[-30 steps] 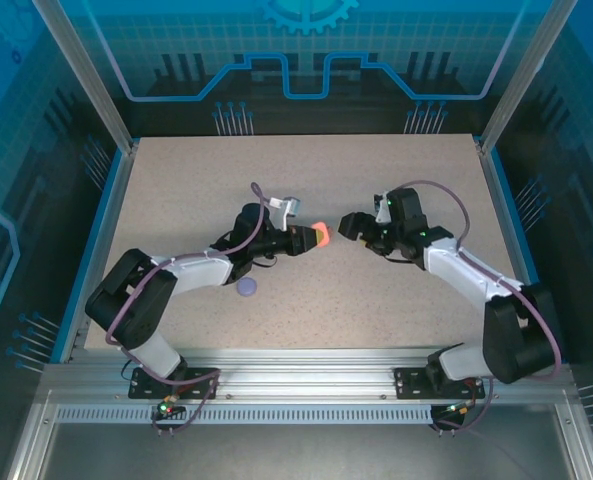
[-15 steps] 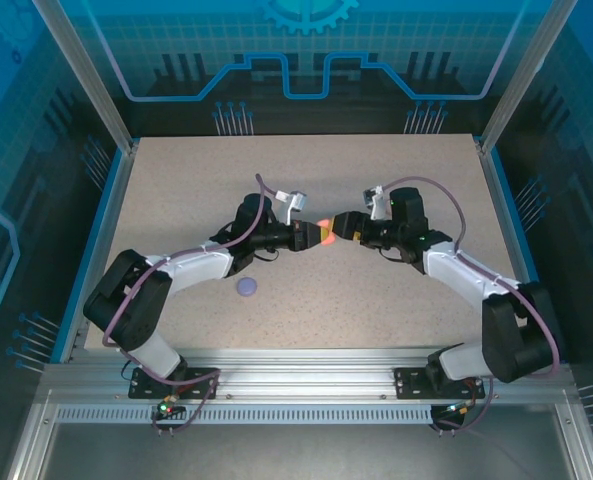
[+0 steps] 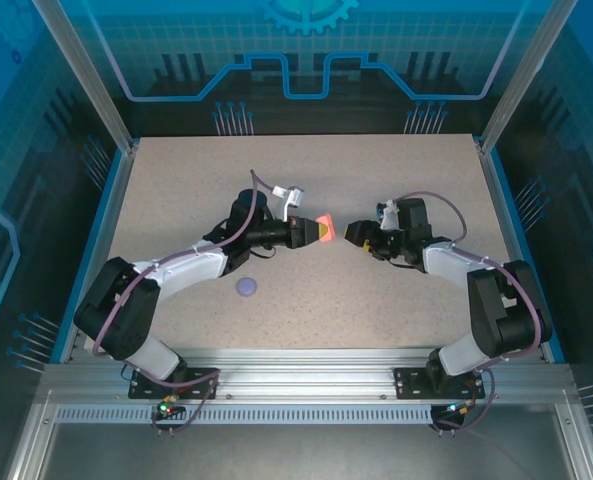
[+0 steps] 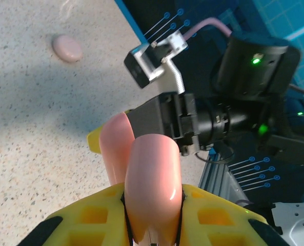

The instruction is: Insert the wireless bluetooth earbuds into the charging case

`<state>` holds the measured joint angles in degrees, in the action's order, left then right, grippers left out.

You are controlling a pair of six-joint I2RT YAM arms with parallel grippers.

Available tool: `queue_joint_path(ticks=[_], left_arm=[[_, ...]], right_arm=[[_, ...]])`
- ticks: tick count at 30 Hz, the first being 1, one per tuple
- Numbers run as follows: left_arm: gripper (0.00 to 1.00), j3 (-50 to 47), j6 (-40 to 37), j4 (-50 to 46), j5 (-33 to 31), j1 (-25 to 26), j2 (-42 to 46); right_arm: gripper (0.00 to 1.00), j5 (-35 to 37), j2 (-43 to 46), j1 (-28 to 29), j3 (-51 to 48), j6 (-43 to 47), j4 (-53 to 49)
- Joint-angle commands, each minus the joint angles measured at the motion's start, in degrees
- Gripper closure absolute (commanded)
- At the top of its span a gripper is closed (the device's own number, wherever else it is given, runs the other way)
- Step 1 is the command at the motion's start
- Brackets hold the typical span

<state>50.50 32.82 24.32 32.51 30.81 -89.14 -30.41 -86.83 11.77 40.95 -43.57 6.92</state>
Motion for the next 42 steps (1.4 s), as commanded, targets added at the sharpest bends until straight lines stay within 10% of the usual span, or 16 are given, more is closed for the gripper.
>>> queue_joint_path(ticks=[1,10,42], left_arm=[[0.95,1.02,-1.00,1.61,1.72,0.08,1.14],[0.95,1.00,-0.23,2.39,2.45,0.13,1.60],[0.95,2.32,0.94,3.88,1.94,1.14,2.22]], right_arm=[[0.33,-2.48,5.46,-0.85,-0.68,0.46,-0.29],[0.39,-11.05,16.08,-0.45,-2.62,1.96,3.85],[0.71,-10.19,5.44,5.03,1.01,-0.56,11.37]])
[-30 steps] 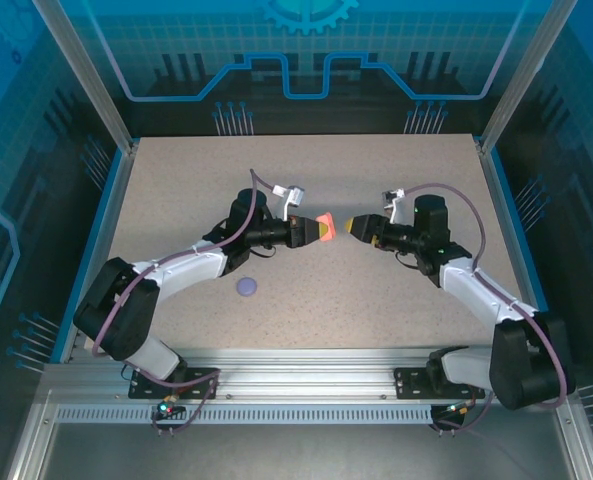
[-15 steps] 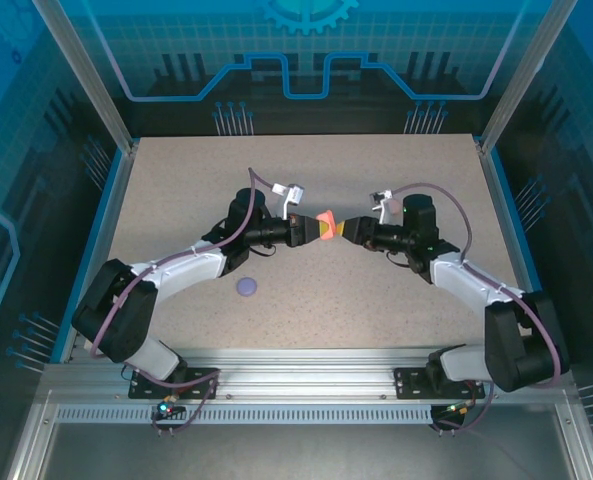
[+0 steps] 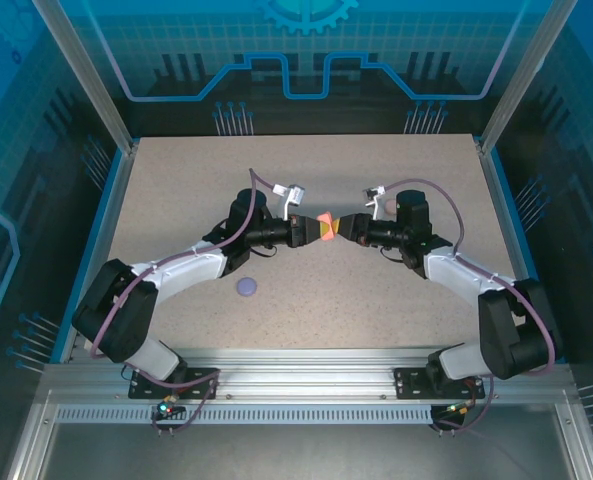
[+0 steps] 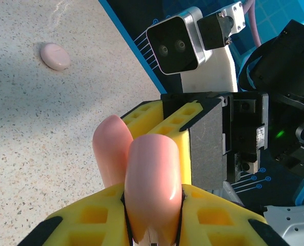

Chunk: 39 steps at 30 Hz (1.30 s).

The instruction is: Insert the wireless bluetooth earbuds into the charging case

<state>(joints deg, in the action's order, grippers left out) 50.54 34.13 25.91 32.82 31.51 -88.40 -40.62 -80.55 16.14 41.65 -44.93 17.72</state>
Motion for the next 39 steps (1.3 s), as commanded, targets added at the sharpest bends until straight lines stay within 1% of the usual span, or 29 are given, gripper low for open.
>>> queue_joint_path(ticks=[1,11,15,25,30,33,37,39], left_arm=[[0.95,2.35,-0.44,2.22,1.65,0.48,1.57],[0.95,2.89,-0.76,1.42,1.72,0.47,1.72],[0.95,3.04,-0.82,1.33,1.72,0.46,1.74],[0.95,3.88,0.45,2.21,3.98,0.63,0.75],[0.95,4.21,0.50,2.00,4.53,0.95,0.20],[0.95,4.13,0.50,2.01,4.58,1.19,0.10],[0.94,4.12,0.48,2.28,4.45,1.40,-0.14],[0.91,4.12,0.72,2.27,4.28,1.39,-0.36]], right_arm=[[0.70,0.09,-0.75,0.61,0.06,0.83,0.57],[0.66,-0.90,1.61,-1.35,-2.21,1.19,0.22],[0.66,-1.76,1.90,-1.53,-2.39,1.43,0.37],[0.68,-7.63,0.15,-1.63,0.04,2.97,1.13],[0.70,-8.07,-0.39,-1.98,1.83,4.18,-0.56],[0.74,-8.10,-0.61,-2.50,2.56,4.32,-0.86],[0.87,-8.79,-0.84,-2.95,3.02,4.65,-1.19],[0.95,-8.93,-0.75,-3.10,3.06,4.80,-1.49]])
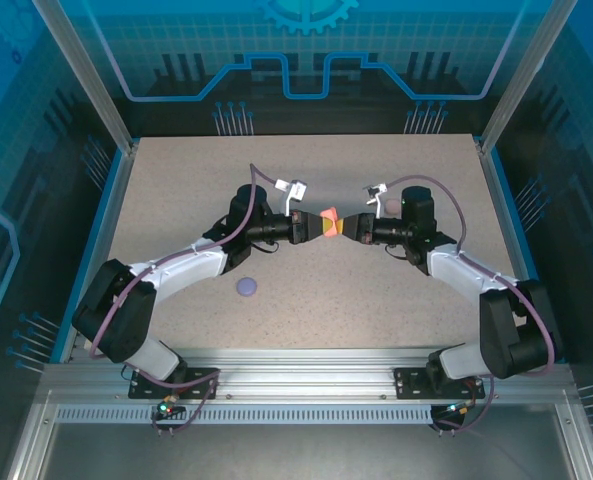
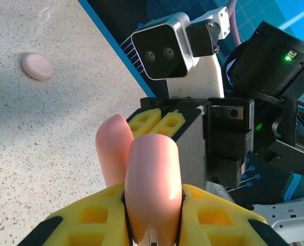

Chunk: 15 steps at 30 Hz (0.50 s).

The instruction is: Insert the wireless bluetooth earbuds into the charging case

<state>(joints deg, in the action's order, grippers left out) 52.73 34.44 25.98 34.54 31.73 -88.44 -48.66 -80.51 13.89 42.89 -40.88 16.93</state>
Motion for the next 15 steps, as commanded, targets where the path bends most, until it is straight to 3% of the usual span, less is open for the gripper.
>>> queue_joint_path(ticks=[1,3,8,12,15], left_arm=[[0.88,1.98,0.42,2.15,2.39,1.27,-0.46],[0.78,2.03,0.33,1.84,2.08,1.28,-0.75],[0.24,1.33,-0.10,0.13,-2.09,1.24,-0.07],[0.02,1.84,-2.81,-4.23,-4.52,0.65,2.98],[0.01,2.92,-5.96,-8.97,-4.62,-1.22,6.49]], right_arm=[[1.00,-0.99,-0.63,-0.95,1.79,0.87,-0.94],[1.00,-0.71,-0.15,-1.04,1.93,1.40,-1.64],[1.00,2.88,1.71,-1.16,3.01,4.53,-9.50],[1.00,5.89,2.62,-1.49,4.63,7.71,-15.88],[1.00,6.95,3.27,-1.63,6.16,10.78,-20.04]])
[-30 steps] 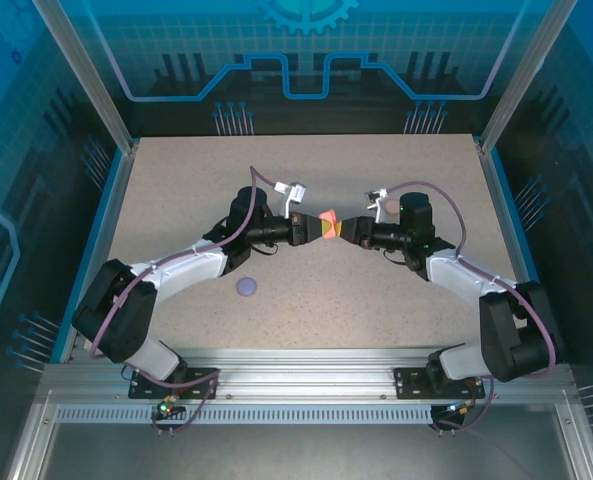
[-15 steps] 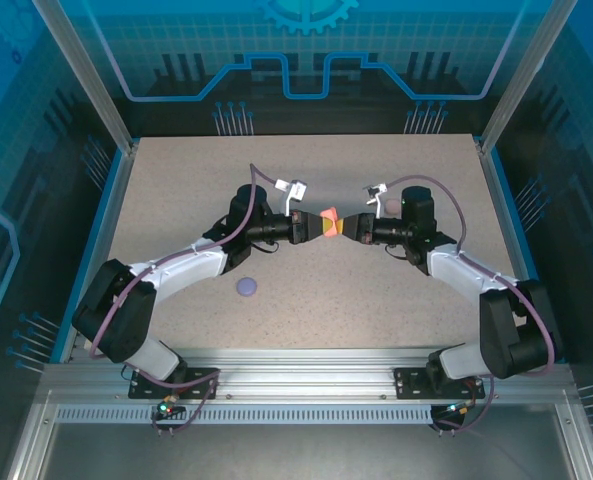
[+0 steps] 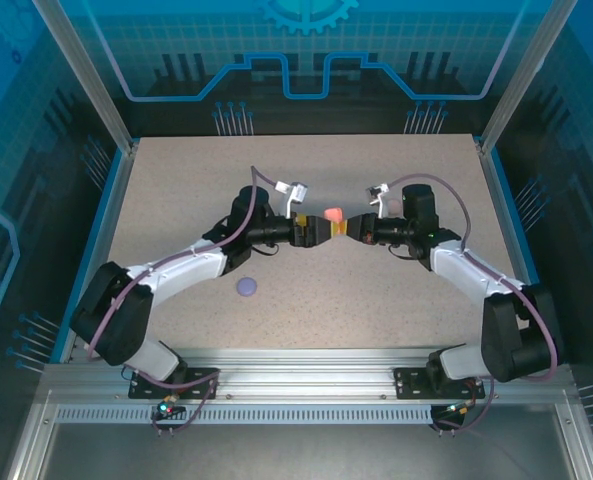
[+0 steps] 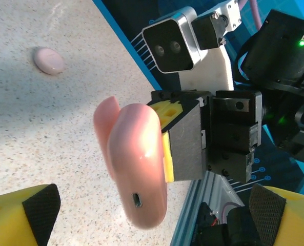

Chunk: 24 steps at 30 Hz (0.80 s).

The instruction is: Insert the wireless bluetooth earbuds into the charging case

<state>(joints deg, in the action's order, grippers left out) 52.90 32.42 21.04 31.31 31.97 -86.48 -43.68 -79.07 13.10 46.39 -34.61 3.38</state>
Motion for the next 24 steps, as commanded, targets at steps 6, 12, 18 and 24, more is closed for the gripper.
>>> queue_joint_path(ticks=[6,12,18,24], left_arm=[[0.01,12.36,-13.58,-23.25,6.89,-7.98,6.19],[0.01,27.84,-27.43,-48.32,15.58,-9.57,-1.03],[0.03,36.06,-36.27,-62.32,19.16,-9.47,-7.65],[0.13,39.80,-40.16,-67.83,22.83,-9.21,-12.27]], right_arm=[[1.00,5.49,1.36,-0.29,9.78,18.51,-20.45],[1.00,4.75,-0.53,0.46,15.71,27.09,-27.15],[1.00,3.38,-3.46,3.18,22.68,36.36,-35.81],[1.00,4.08,-6.71,5.06,26.92,40.09,-40.74]])
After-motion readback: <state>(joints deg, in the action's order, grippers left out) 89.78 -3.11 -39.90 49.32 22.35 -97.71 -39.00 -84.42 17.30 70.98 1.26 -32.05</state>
